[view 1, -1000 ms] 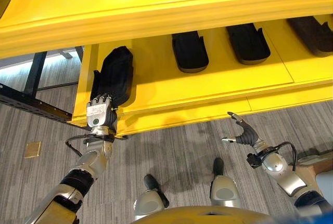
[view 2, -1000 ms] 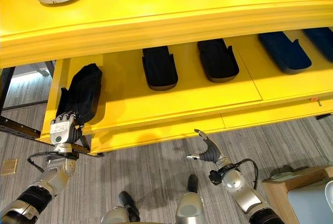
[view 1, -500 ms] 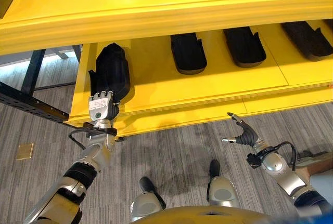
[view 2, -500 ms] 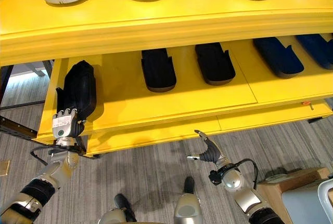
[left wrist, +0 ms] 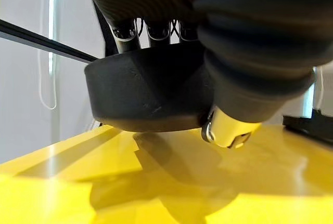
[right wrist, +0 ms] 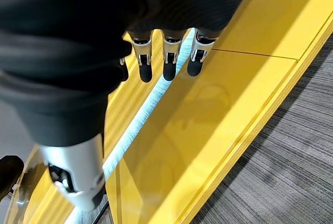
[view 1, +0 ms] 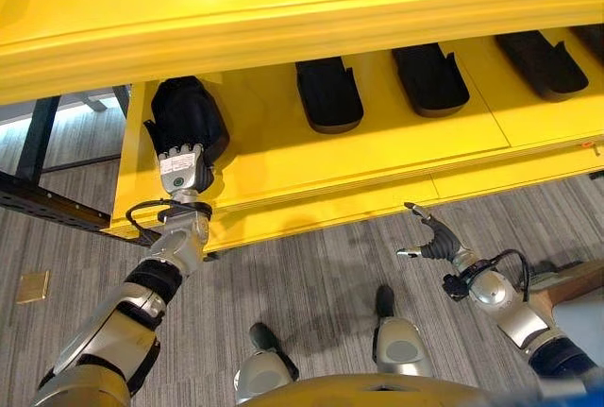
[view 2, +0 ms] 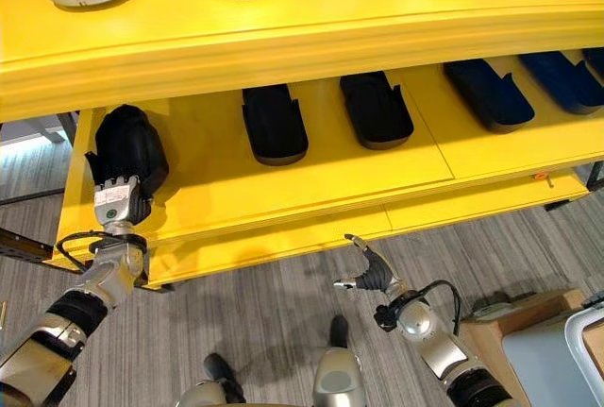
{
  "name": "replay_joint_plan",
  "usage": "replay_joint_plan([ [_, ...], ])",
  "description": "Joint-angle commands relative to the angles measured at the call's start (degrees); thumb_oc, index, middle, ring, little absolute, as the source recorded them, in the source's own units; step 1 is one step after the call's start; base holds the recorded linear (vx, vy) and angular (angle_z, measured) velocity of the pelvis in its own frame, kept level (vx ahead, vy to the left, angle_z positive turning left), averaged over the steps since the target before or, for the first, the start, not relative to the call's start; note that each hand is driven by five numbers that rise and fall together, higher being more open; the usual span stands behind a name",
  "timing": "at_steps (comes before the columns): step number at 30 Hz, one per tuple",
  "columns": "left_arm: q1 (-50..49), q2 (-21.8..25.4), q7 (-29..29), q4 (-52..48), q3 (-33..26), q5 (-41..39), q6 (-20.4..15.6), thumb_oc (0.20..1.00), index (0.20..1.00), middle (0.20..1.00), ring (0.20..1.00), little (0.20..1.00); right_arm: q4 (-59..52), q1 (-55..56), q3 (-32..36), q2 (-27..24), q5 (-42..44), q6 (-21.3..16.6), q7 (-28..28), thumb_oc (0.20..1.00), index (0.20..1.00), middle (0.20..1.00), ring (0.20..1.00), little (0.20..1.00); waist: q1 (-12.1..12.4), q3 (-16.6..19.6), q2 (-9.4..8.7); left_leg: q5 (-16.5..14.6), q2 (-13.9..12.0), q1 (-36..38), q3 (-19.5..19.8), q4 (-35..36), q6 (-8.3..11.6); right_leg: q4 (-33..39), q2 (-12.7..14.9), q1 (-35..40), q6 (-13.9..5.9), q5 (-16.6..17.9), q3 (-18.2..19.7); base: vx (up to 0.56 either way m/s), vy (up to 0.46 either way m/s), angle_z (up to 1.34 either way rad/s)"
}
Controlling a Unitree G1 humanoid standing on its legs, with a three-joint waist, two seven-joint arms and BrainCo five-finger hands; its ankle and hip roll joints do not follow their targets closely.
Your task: Move parts from the plastic box to the shelf.
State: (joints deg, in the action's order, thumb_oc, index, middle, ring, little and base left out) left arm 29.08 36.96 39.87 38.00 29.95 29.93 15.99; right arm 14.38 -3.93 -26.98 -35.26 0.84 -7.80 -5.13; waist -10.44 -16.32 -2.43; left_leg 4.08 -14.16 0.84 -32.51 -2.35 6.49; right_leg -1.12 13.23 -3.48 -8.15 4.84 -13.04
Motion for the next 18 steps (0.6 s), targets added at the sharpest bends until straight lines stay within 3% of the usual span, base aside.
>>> replay_joint_plan([
  [1, 6.5, 3.8, 1.6, 2.4, -0.4, 1.6, 0.4, 0.2, 0.2, 0.2, 0.2, 0.2, -2.8, -3.1, -1.0, -1.3, 1.0, -1.5, -1.0, 1.0, 1.0, 1.0, 1.0, 1.0, -0.4, -1.6, -0.79, -2.9, -1.4, -4.3, 5.5, -7.5, 0.34, -8.2, -2.1, 0.4, -0.13, -8.0, -1.6, -0.03, 0.012, -0.06],
  [18, 17.1, 7.2, -1.0, 9.2, 5.8, 5.5, 0.6, 0.2, 0.2, 0.2, 0.2, 0.2, -1.5, -7.1, -3.1, -2.7, 2.5, -2.4, -1.6, 1.0, 1.0, 1.0, 1.0, 1.0, -1.4, -4.1, -1.04, -3.0, -2.6, -7.4, 4.8, -9.6, 0.9, -9.4, -1.9, -2.5, 0.03, -8.3, -1.3, -0.01, 0.003, -0.01],
])
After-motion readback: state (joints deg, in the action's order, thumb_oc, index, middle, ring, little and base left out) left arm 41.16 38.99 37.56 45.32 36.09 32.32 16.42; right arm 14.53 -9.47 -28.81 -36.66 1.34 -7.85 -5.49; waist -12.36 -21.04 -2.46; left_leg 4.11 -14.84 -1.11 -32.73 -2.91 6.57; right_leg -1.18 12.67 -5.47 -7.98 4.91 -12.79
